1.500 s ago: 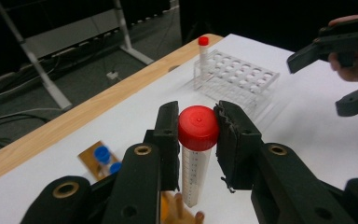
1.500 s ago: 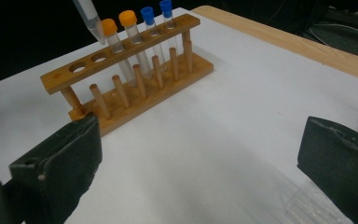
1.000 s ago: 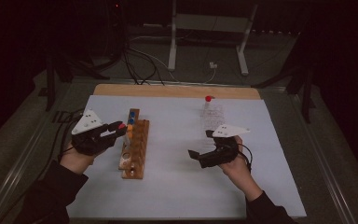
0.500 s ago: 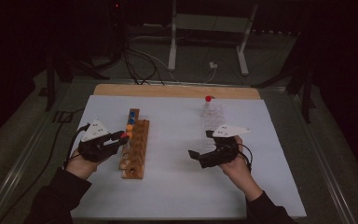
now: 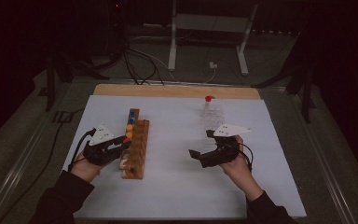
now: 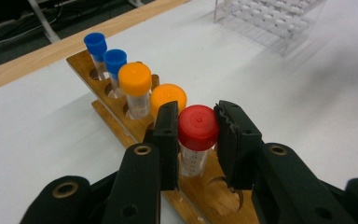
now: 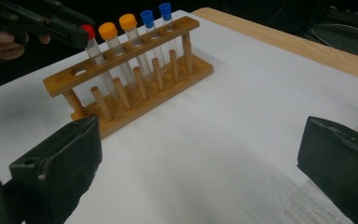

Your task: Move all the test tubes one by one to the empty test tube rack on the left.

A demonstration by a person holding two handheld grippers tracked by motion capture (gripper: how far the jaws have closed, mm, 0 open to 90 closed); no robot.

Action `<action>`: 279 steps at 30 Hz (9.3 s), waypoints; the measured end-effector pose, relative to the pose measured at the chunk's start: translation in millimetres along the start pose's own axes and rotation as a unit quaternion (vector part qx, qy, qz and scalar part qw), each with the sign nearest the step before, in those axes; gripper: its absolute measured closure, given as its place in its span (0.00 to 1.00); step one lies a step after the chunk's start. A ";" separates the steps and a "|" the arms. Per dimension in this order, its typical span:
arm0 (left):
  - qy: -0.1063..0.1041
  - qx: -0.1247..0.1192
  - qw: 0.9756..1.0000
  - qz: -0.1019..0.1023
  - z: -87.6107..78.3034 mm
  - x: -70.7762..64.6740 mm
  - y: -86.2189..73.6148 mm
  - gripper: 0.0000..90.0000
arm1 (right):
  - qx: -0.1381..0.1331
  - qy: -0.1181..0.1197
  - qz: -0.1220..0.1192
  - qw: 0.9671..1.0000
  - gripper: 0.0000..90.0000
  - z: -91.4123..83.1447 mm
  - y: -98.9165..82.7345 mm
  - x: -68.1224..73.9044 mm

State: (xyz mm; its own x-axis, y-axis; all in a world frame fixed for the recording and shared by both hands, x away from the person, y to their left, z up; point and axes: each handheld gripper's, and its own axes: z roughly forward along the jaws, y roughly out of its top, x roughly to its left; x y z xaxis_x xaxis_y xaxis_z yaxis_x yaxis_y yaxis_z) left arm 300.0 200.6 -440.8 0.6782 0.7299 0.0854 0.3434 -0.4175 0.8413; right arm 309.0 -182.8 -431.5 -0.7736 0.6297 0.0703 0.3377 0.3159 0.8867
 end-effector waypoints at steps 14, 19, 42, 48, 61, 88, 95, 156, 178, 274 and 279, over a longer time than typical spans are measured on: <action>-0.014 -0.007 1.000 -0.007 -6.9 -8.7 8.8 0.28 | -0.015 -0.004 -0.004 1.000 0.00 -7.9 8.1 -7.2; -0.036 -0.022 0.999 -0.018 -10.3 -11.6 14.0 0.08 | -0.026 -0.016 -0.010 0.999 0.00 -12.7 16.3 -20.6; -0.073 -0.058 0.996 0.005 -19.3 -16.3 14.4 0.02 | -0.008 -0.084 -0.006 0.996 0.00 31.0 23.8 -122.7; -0.073 -0.062 0.995 0.010 -21.9 -17.8 15.4 0.02 | 0.008 -0.094 0.011 0.995 0.05 46.0 21.6 -141.8; -0.075 -0.065 0.995 0.003 -23.1 -15.4 15.0 0.02 | 0.042 -0.116 0.027 0.992 0.35 73.7 20.4 -168.6; -0.082 -0.056 0.995 0.005 -18.8 -16.3 13.8 0.02 | 0.051 -0.120 -0.006 0.991 0.83 75.7 33.8 -165.6; -0.088 -0.055 0.995 0.008 -17.4 -19.4 14.4 0.02 | 0.030 -0.125 -0.017 0.992 0.83 60.7 46.3 -158.0; -0.154 -0.051 0.986 0.050 10.9 -77.3 60.5 0.09 | 0.047 0.055 -0.088 0.994 0.83 24.4 -5.5 24.9; -0.171 -0.041 0.980 0.093 38.9 -104.2 69.5 0.61 | 0.049 0.079 -0.103 0.990 0.83 22.7 -5.7 49.4; -0.008 -0.063 0.998 0.026 -46.3 -15.5 13.1 0.80 | 0.044 0.020 -0.089 0.995 0.00 14.6 -17.7 36.6; -0.018 -0.055 0.998 0.015 -36.9 -15.1 3.9 0.80 | 0.043 0.021 -0.088 0.995 0.00 14.7 -17.9 36.3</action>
State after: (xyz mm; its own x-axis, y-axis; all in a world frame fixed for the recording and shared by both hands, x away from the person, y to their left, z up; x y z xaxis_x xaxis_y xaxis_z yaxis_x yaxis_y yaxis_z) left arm 267.1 207.9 -419.1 0.7105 0.6973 0.0945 0.2497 -0.3753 0.8926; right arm 282.7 -155.1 -451.6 -0.8459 0.5298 -0.0615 0.2388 0.4793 0.8445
